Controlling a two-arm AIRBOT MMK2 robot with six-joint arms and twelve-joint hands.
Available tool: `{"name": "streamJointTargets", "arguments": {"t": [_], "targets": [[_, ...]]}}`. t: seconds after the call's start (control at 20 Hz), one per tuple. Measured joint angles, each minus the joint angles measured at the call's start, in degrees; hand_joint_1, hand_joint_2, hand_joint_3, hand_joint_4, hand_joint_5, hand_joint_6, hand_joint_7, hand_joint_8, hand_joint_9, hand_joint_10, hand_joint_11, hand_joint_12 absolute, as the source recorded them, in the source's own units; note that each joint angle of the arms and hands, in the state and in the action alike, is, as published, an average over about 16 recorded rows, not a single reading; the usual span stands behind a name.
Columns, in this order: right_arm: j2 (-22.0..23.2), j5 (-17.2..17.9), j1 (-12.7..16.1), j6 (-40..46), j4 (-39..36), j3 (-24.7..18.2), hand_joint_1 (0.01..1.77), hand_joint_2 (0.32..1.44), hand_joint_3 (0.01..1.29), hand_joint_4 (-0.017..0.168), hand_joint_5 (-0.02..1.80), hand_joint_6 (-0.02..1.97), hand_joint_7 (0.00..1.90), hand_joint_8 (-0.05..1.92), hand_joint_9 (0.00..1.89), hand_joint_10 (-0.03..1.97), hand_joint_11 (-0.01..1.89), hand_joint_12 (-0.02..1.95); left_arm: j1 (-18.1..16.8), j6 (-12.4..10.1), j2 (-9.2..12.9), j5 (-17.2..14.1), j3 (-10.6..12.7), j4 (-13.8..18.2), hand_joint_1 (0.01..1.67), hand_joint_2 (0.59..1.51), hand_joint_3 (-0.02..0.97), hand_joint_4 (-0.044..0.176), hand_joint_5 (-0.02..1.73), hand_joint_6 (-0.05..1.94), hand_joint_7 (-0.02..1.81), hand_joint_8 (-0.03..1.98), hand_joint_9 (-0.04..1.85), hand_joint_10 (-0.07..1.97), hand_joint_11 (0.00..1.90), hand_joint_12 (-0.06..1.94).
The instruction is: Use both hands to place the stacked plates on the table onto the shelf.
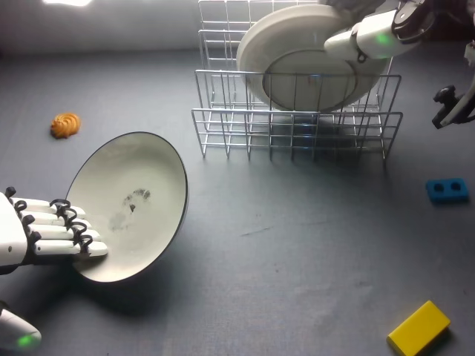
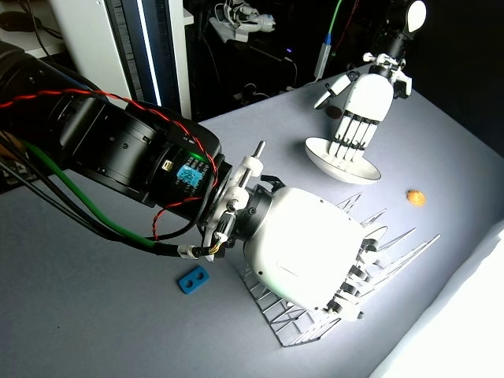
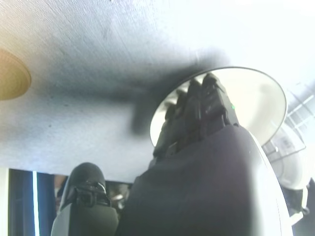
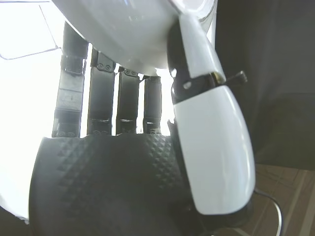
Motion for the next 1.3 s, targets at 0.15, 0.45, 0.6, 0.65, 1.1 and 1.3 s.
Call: {"name": "streamJointTargets", "arguments": {"t": [0.15, 0.45, 0.6, 0.65, 1.1, 1.3], "targets": [[0.0, 0.1, -0.1, 0.0, -0.2, -0.2, 1.04, 1.13, 0.01, -0.004, 0.76, 0.53, 0.89, 0.25, 0.82, 0.36, 0.37, 1.34, 0.5, 0.0, 0.0, -0.5, 0.4, -0.1, 0.02, 1.149, 0.015, -0.009, 0.0, -0.01, 0.0, 0.0, 0.02, 0.01, 0.02, -0.03], [0.7, 0.9, 0.7, 0.1, -1.8, -1.6, 0.96, 1.12, 0.01, -0.003, 0.73, 0.15, 0.84, 0.02, 0.74, 0.24, 0.24, 1.36, 1.5, 0.0, 0.2, -2.2, 2.1, 0.1, 0.02, 1.152, 0.016, -0.007, 0.0, -0.01, 0.01, 0.0, 0.02, 0.01, 0.02, -0.03], [1.2, 1.4, 1.4, 0.1, -3.6, -3.1, 0.95, 1.13, 0.01, -0.003, 0.72, 0.07, 0.82, 0.01, 0.72, 0.2, 0.21, 1.36, 1.9, 0.0, 0.5, -3.3, 3.4, 0.5, 0.02, 1.154, 0.016, -0.004, 0.01, -0.01, 0.01, 0.0, 0.02, 0.01, 0.02, -0.02], [1.5, 1.7, 1.7, 0.1, -4.7, -3.8, 0.94, 1.13, 0.01, -0.003, 0.72, 0.08, 0.81, 0.01, 0.72, 0.2, 0.21, 1.36, 2.0, 0.0, 0.6, -3.7, 3.8, 0.7, 0.02, 1.154, 0.016, -0.003, 0.01, -0.01, 0.01, 0.0, 0.02, 0.01, 0.02, -0.02], [3.6, 5.2, 3.3, -0.4, -18.8, -12.7, 0.86, 1.1, 0.01, 0.0, 0.48, 0.06, 0.54, 0.01, 0.48, 0.12, 0.14, 0.86, 1.2, 0.0, 2.6, -5.9, 6.3, 1.6, 0.02, 1.153, 0.016, 0.002, 0.02, 0.01, 0.02, 0.0, 0.02, 0.01, 0.02, -0.01], [4.2, 6.4, 2.4, -1.1, -25.3, -16.9, 0.81, 1.07, 0.01, 0.0, 0.31, 0.05, 0.34, 0.01, 0.3, 0.07, 0.1, 0.53, 0.2, 0.0, 3.3, -5.4, 6.2, 1.4, 0.02, 1.152, 0.016, 0.004, 0.02, 0.02, 0.02, 0.0, 0.02, 0.01, 0.02, 0.0]]}}
